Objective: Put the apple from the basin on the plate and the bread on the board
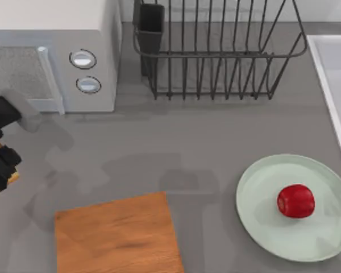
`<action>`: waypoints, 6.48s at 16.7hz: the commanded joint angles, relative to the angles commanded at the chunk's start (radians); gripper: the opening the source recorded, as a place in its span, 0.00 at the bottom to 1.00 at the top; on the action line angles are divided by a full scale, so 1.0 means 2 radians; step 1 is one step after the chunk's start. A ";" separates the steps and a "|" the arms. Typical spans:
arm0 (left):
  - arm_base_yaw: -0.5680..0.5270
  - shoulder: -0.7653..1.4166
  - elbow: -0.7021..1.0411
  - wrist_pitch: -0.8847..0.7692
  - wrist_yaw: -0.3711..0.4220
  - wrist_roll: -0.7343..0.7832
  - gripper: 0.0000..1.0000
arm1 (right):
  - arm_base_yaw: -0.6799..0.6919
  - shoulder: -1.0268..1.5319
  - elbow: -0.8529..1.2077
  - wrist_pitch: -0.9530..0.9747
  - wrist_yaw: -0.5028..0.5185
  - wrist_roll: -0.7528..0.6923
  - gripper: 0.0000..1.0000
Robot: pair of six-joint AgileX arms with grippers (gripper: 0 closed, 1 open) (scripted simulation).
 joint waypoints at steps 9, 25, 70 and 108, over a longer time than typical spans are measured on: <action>-0.193 -0.062 -0.053 0.030 -0.035 -0.557 0.00 | 0.000 0.000 0.000 0.000 0.000 0.000 1.00; -0.370 -0.088 -0.097 0.093 -0.005 -1.503 0.00 | 0.000 0.000 0.000 0.000 0.000 0.000 1.00; -0.375 -0.043 -0.165 0.187 0.011 -1.560 1.00 | 0.000 0.000 0.000 0.000 0.000 0.000 1.00; 0.022 -0.876 -0.619 0.590 0.009 -0.388 1.00 | 0.000 0.000 0.000 0.000 0.000 0.000 1.00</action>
